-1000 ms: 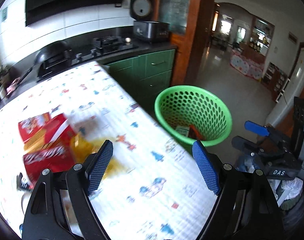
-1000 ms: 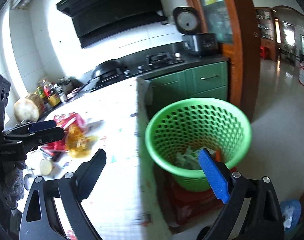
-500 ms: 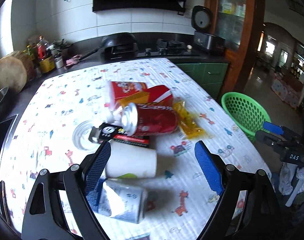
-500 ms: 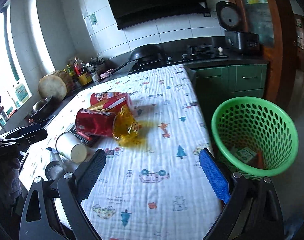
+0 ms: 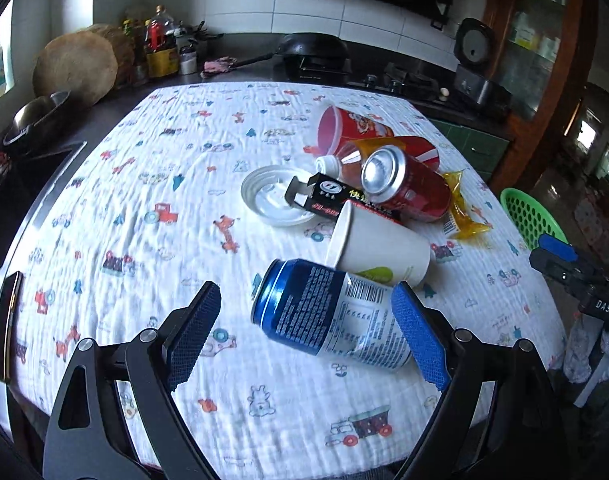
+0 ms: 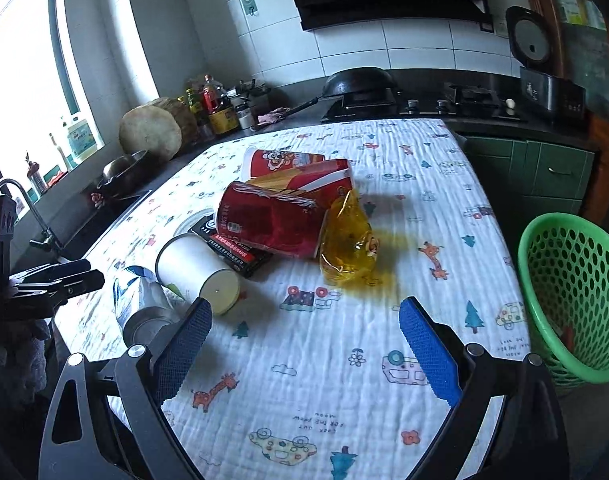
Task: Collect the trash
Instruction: 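Grasp the blue can with the left tool and lift it, then grasp the white paper cup with the right tool while the left tool holds the blue can, then carry the can and paper cup over the green basket and open both tools, then move both tools back over the table, then grasp the yellow chip bag with the right tool while the left tool grasps the red Coca-Cola can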
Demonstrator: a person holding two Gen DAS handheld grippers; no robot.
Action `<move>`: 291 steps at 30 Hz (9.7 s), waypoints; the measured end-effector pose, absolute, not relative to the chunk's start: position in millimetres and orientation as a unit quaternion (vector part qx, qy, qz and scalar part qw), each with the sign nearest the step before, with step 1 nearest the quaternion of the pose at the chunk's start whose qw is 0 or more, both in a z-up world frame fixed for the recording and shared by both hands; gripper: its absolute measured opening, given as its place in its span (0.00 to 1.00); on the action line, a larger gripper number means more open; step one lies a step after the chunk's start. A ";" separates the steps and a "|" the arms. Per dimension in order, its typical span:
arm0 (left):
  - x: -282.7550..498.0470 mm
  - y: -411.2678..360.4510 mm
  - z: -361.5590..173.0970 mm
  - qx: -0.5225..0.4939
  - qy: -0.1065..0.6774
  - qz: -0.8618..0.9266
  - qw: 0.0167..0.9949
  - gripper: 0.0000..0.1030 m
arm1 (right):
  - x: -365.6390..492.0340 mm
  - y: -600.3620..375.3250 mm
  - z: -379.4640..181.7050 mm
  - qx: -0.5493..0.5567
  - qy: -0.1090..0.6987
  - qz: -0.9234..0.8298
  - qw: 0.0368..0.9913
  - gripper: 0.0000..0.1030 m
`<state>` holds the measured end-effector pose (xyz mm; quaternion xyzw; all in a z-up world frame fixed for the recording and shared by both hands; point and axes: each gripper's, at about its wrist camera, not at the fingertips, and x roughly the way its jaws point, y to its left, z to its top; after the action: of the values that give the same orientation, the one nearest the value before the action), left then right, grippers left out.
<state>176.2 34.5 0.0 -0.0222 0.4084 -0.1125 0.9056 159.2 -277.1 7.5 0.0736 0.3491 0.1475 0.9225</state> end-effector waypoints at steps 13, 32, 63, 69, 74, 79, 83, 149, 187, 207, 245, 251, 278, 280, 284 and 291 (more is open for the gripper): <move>190.8 50.7 -35.7 -0.218 0.486 -0.046 0.845 0.84 | 177.7 -264.8 -0.7 0.077 0.351 0.184 0.915 0.89; 208.0 27.0 -74.6 -0.333 0.519 0.018 0.787 0.85 | 184.9 -259.0 -7.2 0.071 0.361 0.199 0.908 0.89; 238.5 82.5 -55.7 -0.039 0.581 -0.091 0.808 0.79 | 229.7 -147.7 -14.1 -0.101 0.386 0.293 0.869 0.89; 244.7 80.1 -55.3 -0.007 0.580 -0.122 0.805 0.79 | 243.0 -124.3 -26.9 -0.149 0.396 0.309 0.852 0.85; 248.0 82.3 -59.7 -0.012 0.584 -0.134 0.800 0.79 | 250.8 -112.7 -36.2 -0.180 0.404 0.312 0.841 0.81; 255.4 81.7 -67.1 -0.009 0.589 -0.128 0.798 0.79 | 251.7 -104.8 -42.9 -0.193 0.408 0.314 0.835 0.72; 258.1 84.0 -68.6 -0.011 0.589 -0.124 0.798 0.79 | 247.9 -103.5 -43.6 -0.195 0.402 0.308 0.840 0.67; 276.2 -381.6 18.6 0.096 0.464 -0.431 0.768 0.73 | 137.6 -572.0 -37.5 0.137 0.367 -0.124 0.911 0.84; 262.2 -382.1 -5.0 0.127 0.450 -0.404 0.786 0.81 | 72.9 -528.8 -9.7 0.131 0.332 -0.114 0.927 0.86; 230.4 -156.3 34.3 0.071 0.393 -0.302 0.865 0.81 | 117.9 -395.4 19.5 0.096 0.325 0.010 0.941 0.86; 272.4 -6.1 4.1 -0.003 0.417 -0.234 0.878 0.81 | 284.9 -280.2 -56.3 0.032 0.435 0.118 0.892 0.67; 279.7 -19.7 2.2 0.006 0.420 -0.250 0.872 0.81 | 289.0 -275.7 -59.9 0.025 0.436 0.124 0.891 0.55; 332.9 -71.4 -31.5 0.089 0.410 -0.369 0.829 0.87 | 247.7 -293.5 -35.7 0.052 0.408 0.123 0.903 0.49; 332.2 -71.5 -31.2 0.085 0.406 -0.389 0.822 0.87 | 249.9 -293.2 -36.5 0.053 0.409 0.122 0.903 0.49; 331.4 -72.8 -31.9 0.083 0.399 -0.411 0.815 0.88 | 255.6 -290.9 -39.5 0.053 0.414 0.120 0.901 0.49; 338.8 -72.4 -34.4 0.070 0.395 -0.429 0.810 0.89 | 264.7 -283.3 -45.3 0.047 0.421 0.121 0.897 0.49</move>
<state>338.8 -72.4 -34.4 0.0699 0.3948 -0.4285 0.8097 264.7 -283.3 -45.3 0.0471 0.4215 0.1211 0.8975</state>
